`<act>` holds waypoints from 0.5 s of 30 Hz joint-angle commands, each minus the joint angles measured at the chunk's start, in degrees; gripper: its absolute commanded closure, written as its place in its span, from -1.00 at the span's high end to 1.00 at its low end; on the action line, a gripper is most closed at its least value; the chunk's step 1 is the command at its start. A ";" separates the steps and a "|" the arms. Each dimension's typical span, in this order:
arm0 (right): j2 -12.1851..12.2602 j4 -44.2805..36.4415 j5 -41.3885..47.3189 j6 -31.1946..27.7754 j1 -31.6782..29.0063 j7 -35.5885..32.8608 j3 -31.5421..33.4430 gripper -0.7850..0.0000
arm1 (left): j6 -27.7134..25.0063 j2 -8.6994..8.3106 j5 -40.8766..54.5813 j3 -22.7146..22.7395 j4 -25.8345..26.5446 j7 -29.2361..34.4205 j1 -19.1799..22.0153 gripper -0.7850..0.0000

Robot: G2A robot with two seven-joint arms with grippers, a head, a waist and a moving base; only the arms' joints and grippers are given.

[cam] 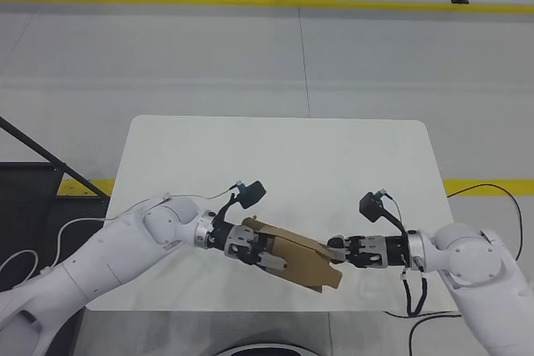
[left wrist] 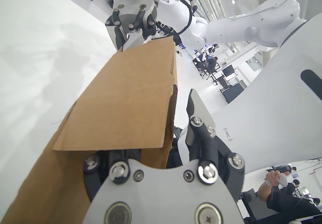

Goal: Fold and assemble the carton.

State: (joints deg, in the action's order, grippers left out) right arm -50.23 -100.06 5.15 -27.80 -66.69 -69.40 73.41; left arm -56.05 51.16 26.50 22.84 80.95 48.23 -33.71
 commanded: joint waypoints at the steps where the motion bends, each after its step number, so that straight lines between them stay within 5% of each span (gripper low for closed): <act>1: 0.04 0.07 -0.06 0.08 0.14 0.08 -0.10 -1.00 | -0.06 0.14 0.00 -0.26 -0.12 -0.06 0.20 -0.08; 7: 0.16 0.36 0.11 0.09 0.33 0.23 -0.30 -1.00 | -0.50 0.36 -0.09 -0.75 -0.54 -0.50 0.58 -0.22; 15: 0.27 0.99 0.32 -0.05 0.80 0.45 -0.76 -1.00 | -1.10 0.56 -0.22 -1.33 -1.12 -1.10 0.94 -0.98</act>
State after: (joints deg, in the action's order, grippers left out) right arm -49.97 -99.12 5.46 -27.82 -65.93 -68.97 72.71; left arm -57.04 51.70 26.33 21.55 79.90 47.25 -32.81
